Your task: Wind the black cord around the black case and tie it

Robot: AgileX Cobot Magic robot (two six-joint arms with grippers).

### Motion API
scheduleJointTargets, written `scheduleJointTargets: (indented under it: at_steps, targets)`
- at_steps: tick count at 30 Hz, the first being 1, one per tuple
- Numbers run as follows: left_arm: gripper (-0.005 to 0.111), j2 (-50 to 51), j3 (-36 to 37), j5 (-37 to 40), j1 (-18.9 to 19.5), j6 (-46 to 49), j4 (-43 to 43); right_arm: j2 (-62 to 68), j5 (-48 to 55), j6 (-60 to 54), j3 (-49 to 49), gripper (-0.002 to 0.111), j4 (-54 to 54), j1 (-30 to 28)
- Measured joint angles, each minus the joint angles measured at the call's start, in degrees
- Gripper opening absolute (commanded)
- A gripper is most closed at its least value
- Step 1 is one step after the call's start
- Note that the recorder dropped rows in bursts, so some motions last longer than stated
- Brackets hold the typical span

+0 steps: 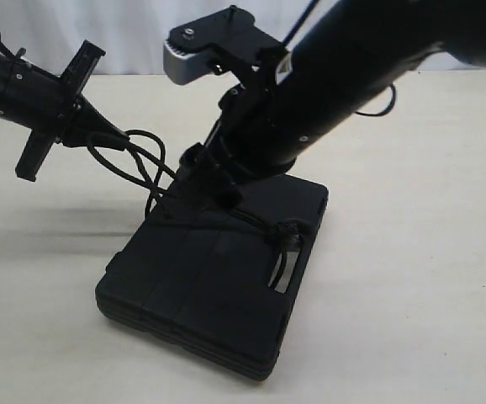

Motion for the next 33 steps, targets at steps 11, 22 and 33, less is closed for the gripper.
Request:
scheduleJointTargets:
  at_steps: [11, 22, 33]
  targets:
    - [0.0, 0.0, 0.0, -0.29, 0.0, 0.69, 0.11, 17.01, 9.84, 0.05, -17.75, 0.05, 6.96, 0.0]
    - [0.0, 0.0, 0.0, -1.62, 0.0, 6.38, 0.22, 21.06, 7.49, 1.69, -18.89, 0.004, 7.29, 0.0]
    - [0.0, 0.0, 0.0, -5.32, 0.0, 23.2, 3.01, 21.06, 6.98, 2.01, -19.13, 0.004, 7.28, 0.0]
